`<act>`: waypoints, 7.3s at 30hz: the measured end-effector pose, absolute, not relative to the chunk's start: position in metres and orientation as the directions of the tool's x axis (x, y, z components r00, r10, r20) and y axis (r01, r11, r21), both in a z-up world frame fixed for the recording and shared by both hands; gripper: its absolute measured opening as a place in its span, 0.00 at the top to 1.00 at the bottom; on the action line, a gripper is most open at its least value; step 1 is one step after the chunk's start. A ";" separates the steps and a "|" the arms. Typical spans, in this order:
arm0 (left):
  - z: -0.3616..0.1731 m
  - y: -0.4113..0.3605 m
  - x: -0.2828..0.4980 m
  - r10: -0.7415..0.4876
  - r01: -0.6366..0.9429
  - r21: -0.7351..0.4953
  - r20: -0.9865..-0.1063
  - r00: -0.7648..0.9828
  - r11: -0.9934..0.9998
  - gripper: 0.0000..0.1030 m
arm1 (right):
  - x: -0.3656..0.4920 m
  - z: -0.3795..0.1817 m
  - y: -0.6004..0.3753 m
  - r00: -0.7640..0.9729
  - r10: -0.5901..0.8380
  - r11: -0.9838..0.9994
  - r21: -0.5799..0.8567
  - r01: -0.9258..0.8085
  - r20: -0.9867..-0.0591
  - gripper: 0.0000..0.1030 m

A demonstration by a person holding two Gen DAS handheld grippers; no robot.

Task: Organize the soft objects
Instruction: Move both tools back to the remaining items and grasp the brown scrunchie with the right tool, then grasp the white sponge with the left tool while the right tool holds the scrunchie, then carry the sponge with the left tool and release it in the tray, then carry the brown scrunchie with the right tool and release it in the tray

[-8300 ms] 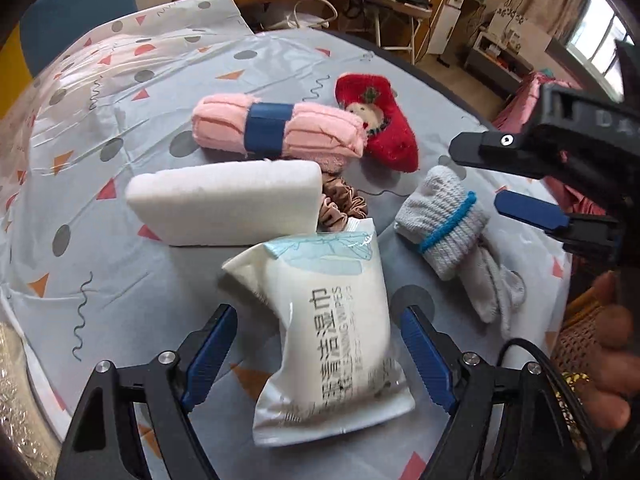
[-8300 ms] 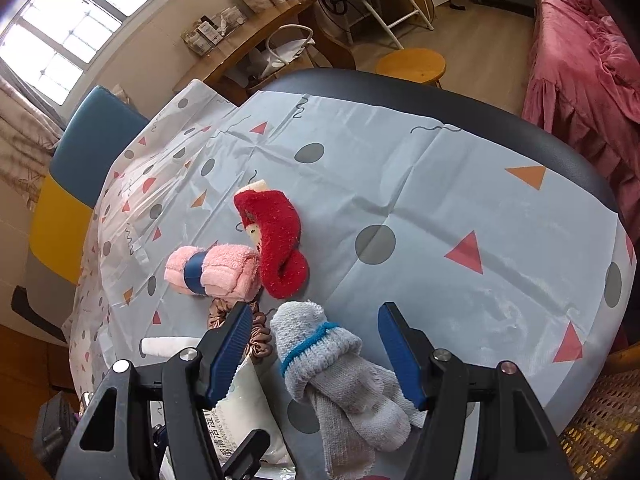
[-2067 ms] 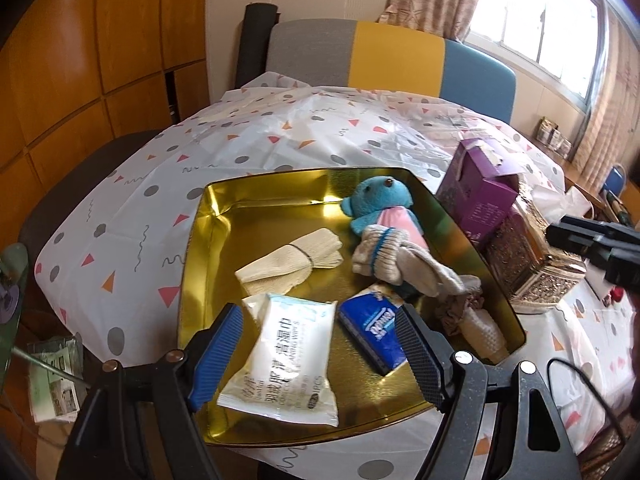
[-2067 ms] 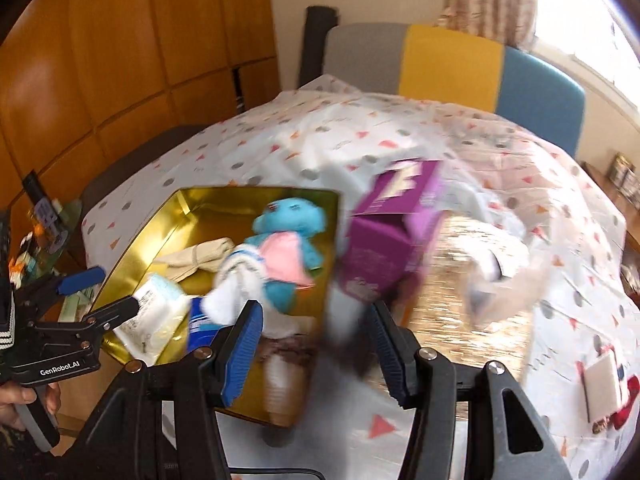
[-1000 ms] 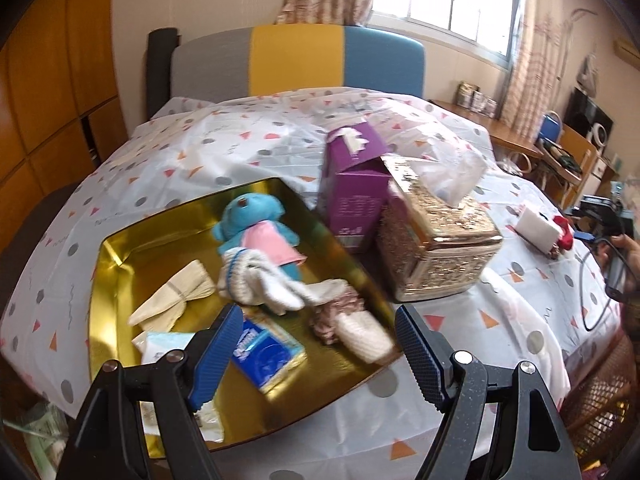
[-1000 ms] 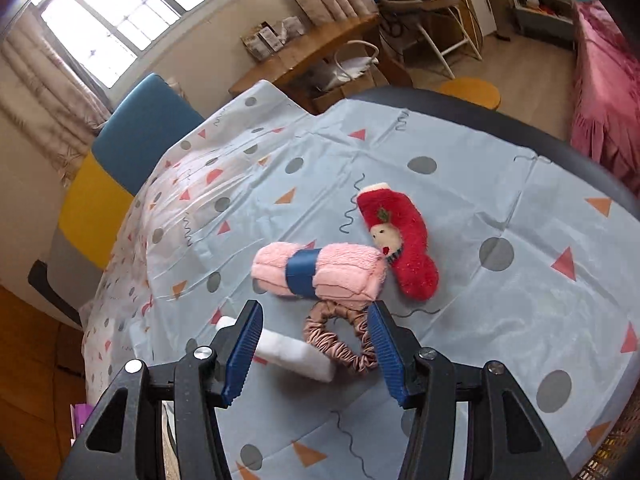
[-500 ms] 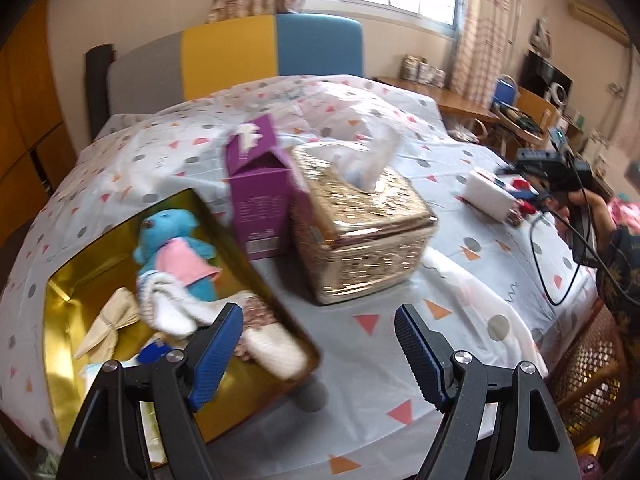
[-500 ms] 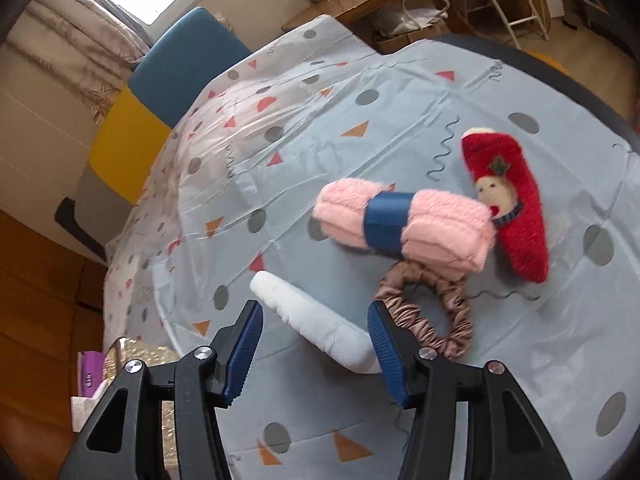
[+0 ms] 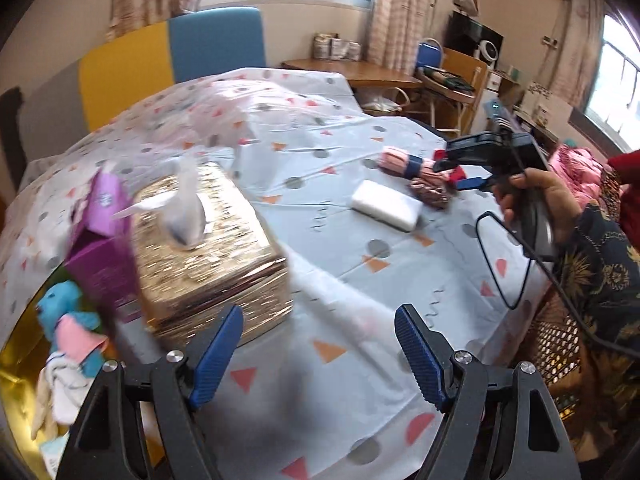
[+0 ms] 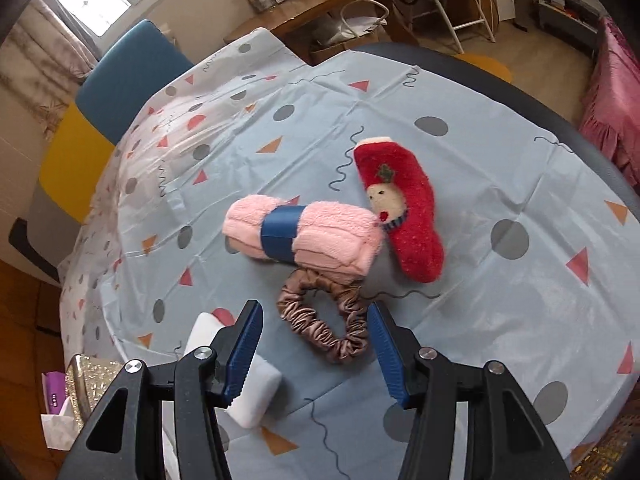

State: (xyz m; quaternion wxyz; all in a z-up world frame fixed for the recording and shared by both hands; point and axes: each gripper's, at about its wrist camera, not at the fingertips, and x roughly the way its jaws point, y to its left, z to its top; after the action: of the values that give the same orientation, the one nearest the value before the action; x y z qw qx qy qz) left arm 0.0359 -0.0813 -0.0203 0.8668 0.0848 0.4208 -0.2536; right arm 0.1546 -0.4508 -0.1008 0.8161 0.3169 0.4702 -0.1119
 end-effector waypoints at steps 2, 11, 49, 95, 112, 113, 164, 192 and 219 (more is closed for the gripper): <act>-0.021 -0.096 0.039 -0.392 0.533 -0.089 -0.779 0.489 0.841 0.23 | 0.158 -0.107 -0.452 0.512 0.121 0.783 0.399 0.477 -0.850 0.41; -0.040 -0.142 0.057 -0.420 0.561 -0.162 -0.830 0.368 0.812 0.23 | 0.180 -0.125 -0.422 0.385 0.068 0.901 0.222 0.372 -0.920 0.41; -0.127 -0.291 0.233 -0.230 0.147 -0.206 -0.958 0.172 0.967 0.16 | 0.145 -0.071 -0.442 0.606 0.054 0.823 0.378 0.423 -0.794 0.84; 0.069 -0.027 0.287 -0.179 0.086 -0.159 -0.795 0.580 0.984 0.42 | 0.175 -0.139 -0.382 0.335 -0.046 0.964 0.046 0.262 -0.941 0.80; 0.034 0.226 0.154 -0.020 -0.252 -0.234 -0.769 0.639 0.939 0.41 | 0.173 -0.140 -0.365 0.348 -0.114 0.976 -0.040 0.214 -0.931 0.80; 0.030 0.235 0.143 -0.020 -0.264 -0.241 -0.771 0.636 0.934 0.41 | 0.172 -0.140 -0.363 0.349 -0.122 0.977 -0.049 0.210 -0.929 0.80; -0.052 0.232 -0.007 0.183 -0.363 -0.073 -0.763 0.620 0.929 0.22 | 0.172 -0.126 -0.335 0.370 0.025 0.984 0.089 0.156 -0.929 0.83; -0.044 0.236 -0.032 0.200 -0.359 -0.075 -0.716 0.669 0.930 0.22 | 0.185 0.091 -0.039 0.589 0.412 0.868 0.102 -0.487 -0.695 0.83; -0.049 0.255 -0.051 0.259 -0.434 -0.074 -0.708 0.657 0.898 0.22 | 0.088 -0.095 0.145 0.135 0.451 0.671 0.236 -0.703 -0.882 0.75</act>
State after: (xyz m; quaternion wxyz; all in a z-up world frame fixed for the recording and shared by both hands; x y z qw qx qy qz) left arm -0.0506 0.2552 -0.0493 0.9025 -0.1191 0.3668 0.1919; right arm 0.0883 0.1451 -0.0953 0.7439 -0.1184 0.5313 0.3878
